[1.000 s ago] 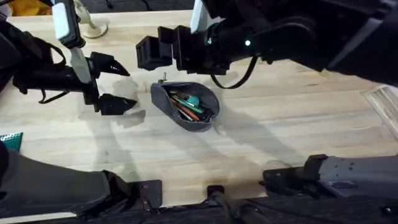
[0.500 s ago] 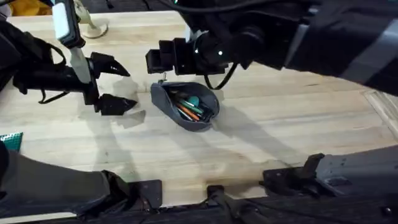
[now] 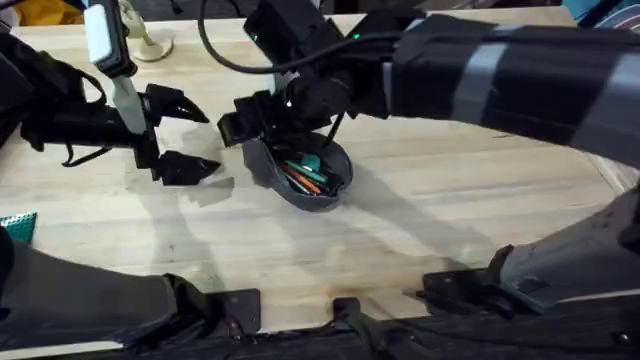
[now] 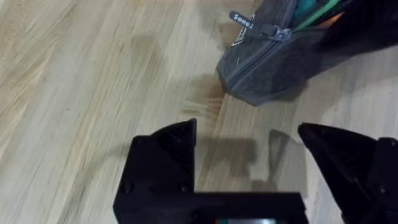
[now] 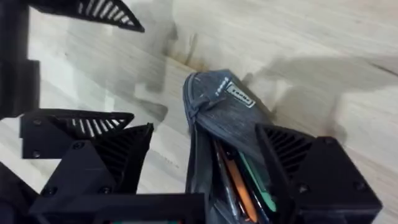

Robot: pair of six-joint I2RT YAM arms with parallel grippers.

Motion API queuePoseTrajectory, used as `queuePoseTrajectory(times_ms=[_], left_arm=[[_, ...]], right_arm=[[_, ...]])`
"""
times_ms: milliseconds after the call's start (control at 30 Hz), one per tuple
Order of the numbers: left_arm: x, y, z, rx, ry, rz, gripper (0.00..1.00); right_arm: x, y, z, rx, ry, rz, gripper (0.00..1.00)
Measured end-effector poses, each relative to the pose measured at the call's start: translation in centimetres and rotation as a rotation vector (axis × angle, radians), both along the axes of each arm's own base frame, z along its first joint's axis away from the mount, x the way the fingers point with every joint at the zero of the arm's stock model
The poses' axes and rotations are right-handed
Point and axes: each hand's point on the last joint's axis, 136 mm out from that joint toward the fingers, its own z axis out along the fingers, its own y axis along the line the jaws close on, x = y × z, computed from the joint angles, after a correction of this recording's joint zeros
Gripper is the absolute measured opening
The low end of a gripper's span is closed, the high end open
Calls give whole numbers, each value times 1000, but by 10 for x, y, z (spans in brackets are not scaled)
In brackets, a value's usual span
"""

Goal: Unzip the bag, pick up the pens from the table one at a time and place them inside, then zip the bag closed.

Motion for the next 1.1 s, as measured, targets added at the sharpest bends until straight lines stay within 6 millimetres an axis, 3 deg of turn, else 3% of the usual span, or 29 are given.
queuePoseTrajectory(times_ms=[300,533,700,867,1100], left_arm=[[0,0,0,0,0,0,993],[0,0,0,0,0,0,993],[0,0,0,0,0,0,993],[0,0,0,0,0,0,993],[0,0,0,0,0,0,993]], right_arm=[[8,11,-11,24,4,2,998],[18,4,-21,64,81,-130,993],[24,-1,-25,80,121,-205,856],[21,1,-25,99,145,-207,789],[20,3,-24,110,159,-205,452]])
